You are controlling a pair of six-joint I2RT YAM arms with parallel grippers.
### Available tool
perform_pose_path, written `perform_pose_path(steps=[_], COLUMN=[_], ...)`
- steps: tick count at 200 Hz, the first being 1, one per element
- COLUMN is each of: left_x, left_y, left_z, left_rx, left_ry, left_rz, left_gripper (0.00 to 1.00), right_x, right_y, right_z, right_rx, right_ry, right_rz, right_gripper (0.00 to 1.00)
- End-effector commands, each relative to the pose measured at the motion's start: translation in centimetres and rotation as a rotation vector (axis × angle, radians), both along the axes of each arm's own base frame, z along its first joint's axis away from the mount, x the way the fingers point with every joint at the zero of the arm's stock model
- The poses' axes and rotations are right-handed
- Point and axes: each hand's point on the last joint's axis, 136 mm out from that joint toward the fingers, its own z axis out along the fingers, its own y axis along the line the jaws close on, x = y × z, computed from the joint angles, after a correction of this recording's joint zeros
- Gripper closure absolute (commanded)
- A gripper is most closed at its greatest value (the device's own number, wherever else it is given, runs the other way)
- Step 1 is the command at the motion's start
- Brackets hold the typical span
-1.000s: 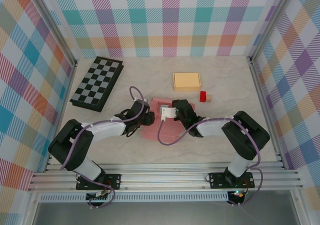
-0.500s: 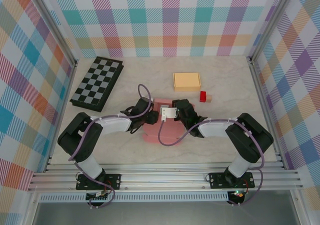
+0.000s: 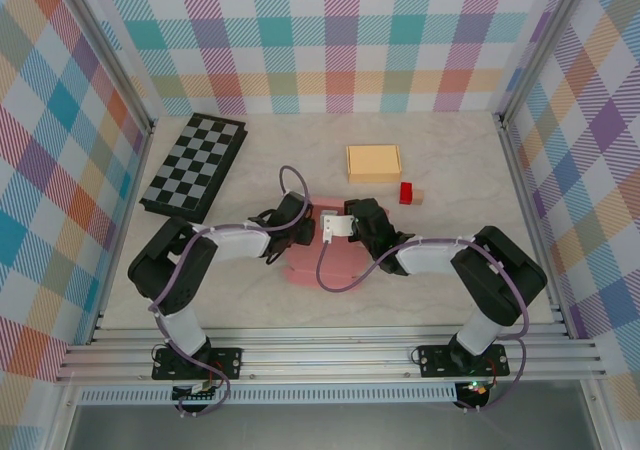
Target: Fold the paper box
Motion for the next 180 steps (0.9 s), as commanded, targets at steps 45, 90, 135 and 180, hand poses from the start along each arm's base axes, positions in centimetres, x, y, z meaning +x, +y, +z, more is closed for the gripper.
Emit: perform_pose_path(steps=[45, 90, 135, 180], left_x=[1.2, 0.7, 0.3, 0.4], left_y=[2.2, 4.1, 5.4, 5.7], left_z=[-0.4, -0.7, -1.7, -2.2], left_rx=[0.152, 0.353, 0.441, 0.468], left_ry=[-0.014, -0.045, -0.014, 0.001], left_rz=[0.193, 0.247, 0.281, 0.310], left_gripper=[0.82, 0.86, 0.86, 0.86], right_x=[-0.6, -0.2, -0.2, -0.1], right_y=[0.6, 0.2, 0.1, -0.1], right_z=[0.0, 0.4, 0.8, 1.1], right_rx=[0.019, 0.023, 0.041, 0.054], right_ry=[0.022, 0.012, 0.014, 0.013], right_rz=[-0.002, -0.034, -0.046, -0.063], right_gripper=[1.00, 1.00, 1.00, 1.00])
